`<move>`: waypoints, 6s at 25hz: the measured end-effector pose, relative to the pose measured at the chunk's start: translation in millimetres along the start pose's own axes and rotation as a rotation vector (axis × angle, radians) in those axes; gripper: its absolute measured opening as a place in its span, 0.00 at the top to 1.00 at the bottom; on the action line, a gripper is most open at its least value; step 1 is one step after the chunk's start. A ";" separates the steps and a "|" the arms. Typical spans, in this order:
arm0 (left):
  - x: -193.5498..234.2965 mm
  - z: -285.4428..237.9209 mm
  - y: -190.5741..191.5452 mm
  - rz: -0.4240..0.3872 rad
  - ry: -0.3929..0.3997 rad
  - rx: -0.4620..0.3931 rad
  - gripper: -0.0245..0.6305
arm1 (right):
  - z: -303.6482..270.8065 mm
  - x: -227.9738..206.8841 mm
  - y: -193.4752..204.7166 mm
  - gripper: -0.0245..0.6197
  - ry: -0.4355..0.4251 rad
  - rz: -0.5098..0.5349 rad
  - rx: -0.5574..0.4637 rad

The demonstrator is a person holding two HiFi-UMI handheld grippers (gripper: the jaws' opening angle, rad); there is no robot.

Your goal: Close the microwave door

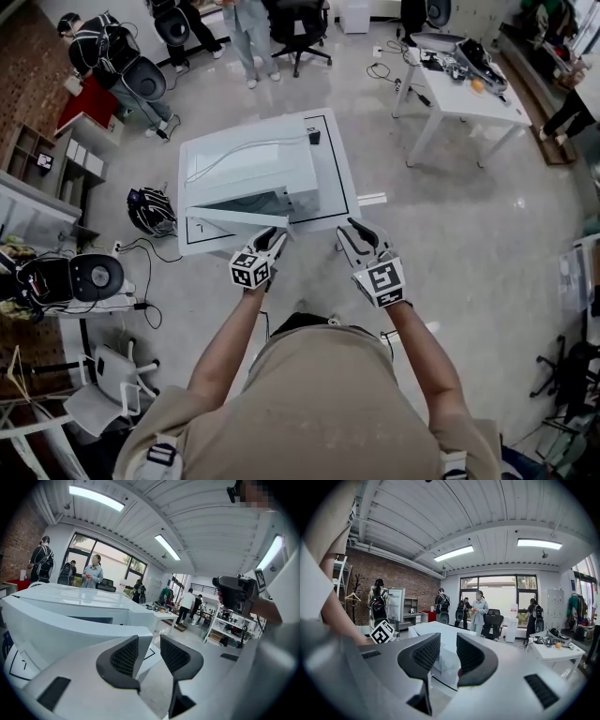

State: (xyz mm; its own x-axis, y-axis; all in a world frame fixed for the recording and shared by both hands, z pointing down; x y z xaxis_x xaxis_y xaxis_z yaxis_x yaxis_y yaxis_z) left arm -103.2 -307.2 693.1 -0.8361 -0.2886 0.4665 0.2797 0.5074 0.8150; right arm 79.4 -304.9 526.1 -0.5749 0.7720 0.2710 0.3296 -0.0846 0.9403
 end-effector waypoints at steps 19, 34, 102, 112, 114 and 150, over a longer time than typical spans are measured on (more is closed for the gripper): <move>30.3 -46.6 -40.0 -0.014 0.051 -0.005 0.76 | -12.0 -19.6 -1.8 0.79 0.107 -0.003 0.038; 31.5 -52.5 -45.7 -0.094 0.014 -0.028 0.76 | 2.5 -25.6 4.0 0.79 0.157 -0.001 0.064; 32.4 -12.1 8.2 -0.090 0.115 -0.044 0.47 | -7.7 50.0 21.0 0.79 0.058 -0.013 0.132; 50.0 -62.8 -31.2 -0.111 0.084 -0.012 0.63 | -10.1 44.8 20.5 0.79 0.060 -0.006 0.139; 33.4 -69.1 -32.1 -0.159 0.138 0.013 0.61 | -11.0 43.2 21.1 0.79 0.057 -0.003 0.140; 11.2 88.1 -155.7 -0.098 0.040 -0.367 0.57 | -14.6 -17.7 8.4 0.79 0.110 -0.010 0.067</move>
State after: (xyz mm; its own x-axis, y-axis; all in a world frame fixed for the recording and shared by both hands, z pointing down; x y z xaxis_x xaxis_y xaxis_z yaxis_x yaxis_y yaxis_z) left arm -197.8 -317.9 541.2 -0.8504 -0.3564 0.3871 0.3554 0.1534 0.9220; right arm 81.4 -328.4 532.3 -0.6557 0.6986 0.2865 0.3709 -0.0325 0.9281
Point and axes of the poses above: the fingertips, and each gripper's own axes: z backward along the fingers, x to its left, y out of its underside, the point moved 1 cm from there along z, backward along the fingers, and after that the axes turned 12 degrees about z, right-handed, at the moved point
